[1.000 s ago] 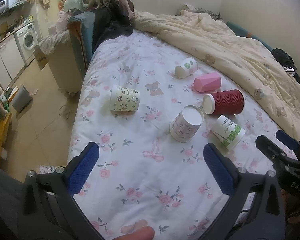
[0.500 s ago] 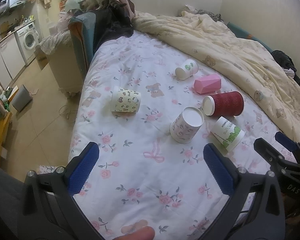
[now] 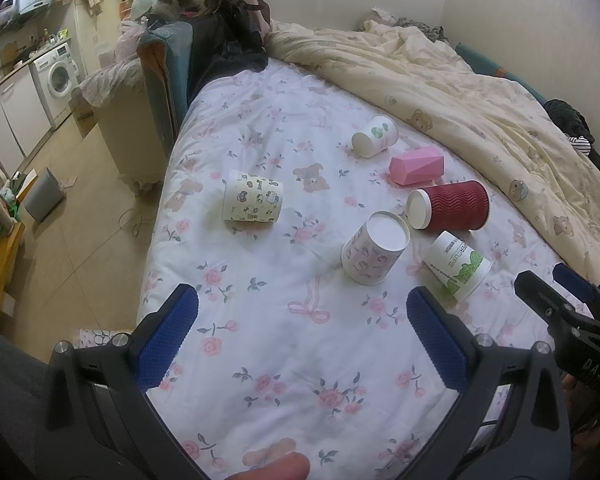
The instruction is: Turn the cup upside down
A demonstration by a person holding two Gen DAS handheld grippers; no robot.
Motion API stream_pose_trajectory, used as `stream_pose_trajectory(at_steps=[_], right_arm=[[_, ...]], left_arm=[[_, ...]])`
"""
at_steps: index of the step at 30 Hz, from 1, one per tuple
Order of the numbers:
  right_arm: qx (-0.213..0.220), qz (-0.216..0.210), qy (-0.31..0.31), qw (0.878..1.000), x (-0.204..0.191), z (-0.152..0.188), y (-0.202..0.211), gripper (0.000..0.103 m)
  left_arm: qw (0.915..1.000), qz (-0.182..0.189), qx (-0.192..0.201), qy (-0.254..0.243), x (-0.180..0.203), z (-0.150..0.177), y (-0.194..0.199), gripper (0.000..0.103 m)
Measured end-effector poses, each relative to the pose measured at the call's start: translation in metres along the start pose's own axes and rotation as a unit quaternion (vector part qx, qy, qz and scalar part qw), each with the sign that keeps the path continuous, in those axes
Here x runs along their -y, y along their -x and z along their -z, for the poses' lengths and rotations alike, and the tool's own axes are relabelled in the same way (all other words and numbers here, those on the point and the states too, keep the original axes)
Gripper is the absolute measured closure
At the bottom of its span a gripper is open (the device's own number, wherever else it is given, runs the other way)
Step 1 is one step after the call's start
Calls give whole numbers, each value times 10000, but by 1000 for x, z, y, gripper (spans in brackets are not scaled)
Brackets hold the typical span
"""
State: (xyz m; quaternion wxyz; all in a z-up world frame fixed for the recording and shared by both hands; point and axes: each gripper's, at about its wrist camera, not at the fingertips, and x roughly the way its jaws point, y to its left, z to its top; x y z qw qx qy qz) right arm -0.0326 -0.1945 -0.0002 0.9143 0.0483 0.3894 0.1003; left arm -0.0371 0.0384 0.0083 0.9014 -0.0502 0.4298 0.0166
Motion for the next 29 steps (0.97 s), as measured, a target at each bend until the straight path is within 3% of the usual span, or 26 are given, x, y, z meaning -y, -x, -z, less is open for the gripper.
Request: stream_pose_trajectory(at_steps=[29], right_arm=[[49,59,51,10000,1,-3,2,4]], left_arm=[[10000,10,-18,1,0,0,-1,0]])
